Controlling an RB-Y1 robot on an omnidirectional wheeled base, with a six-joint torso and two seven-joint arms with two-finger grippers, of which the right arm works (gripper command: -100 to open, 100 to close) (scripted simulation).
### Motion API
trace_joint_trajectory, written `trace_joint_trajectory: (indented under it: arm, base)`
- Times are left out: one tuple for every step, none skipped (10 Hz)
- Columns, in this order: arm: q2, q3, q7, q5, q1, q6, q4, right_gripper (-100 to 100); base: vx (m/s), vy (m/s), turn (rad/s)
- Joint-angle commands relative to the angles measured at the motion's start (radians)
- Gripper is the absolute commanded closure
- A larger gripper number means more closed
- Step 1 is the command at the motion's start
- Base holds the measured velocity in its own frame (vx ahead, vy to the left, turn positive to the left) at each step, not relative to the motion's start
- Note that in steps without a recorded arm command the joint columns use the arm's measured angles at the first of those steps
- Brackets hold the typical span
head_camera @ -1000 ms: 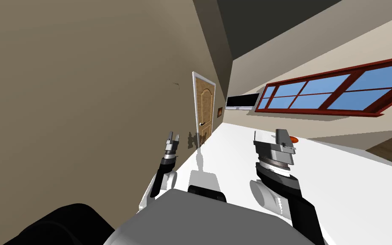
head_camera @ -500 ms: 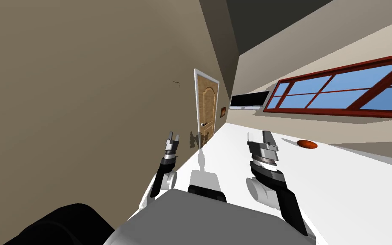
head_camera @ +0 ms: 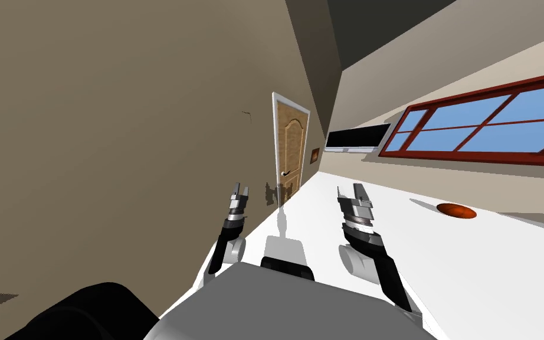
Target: Pull the door open
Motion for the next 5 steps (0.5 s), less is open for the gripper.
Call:
trace_joint_trajectory:
  arm:
    - [-0.004,0.003,-0.003,0.004,-0.022,-0.004,0.044,-100]
    - [-0.009,0.004,-0.007,0.006,-0.033,-0.006,0.07,-100]
    - [-0.014,0.005,-0.012,0.007,-0.044,-0.008,0.095,-100]
    - [-0.018,0.006,-0.016,0.008,-0.055,-0.01,0.12,-100]
    - [-0.023,0.006,-0.02,0.01,-0.066,-0.012,0.145,-100]
  base:
    - [0.083,-0.063,0.103]
    - [0.08,-0.065,0.124]
    - [0.093,-0.052,0.153]
    - [0.094,-0.047,0.117]
    - [0.086,-0.06,0.116]
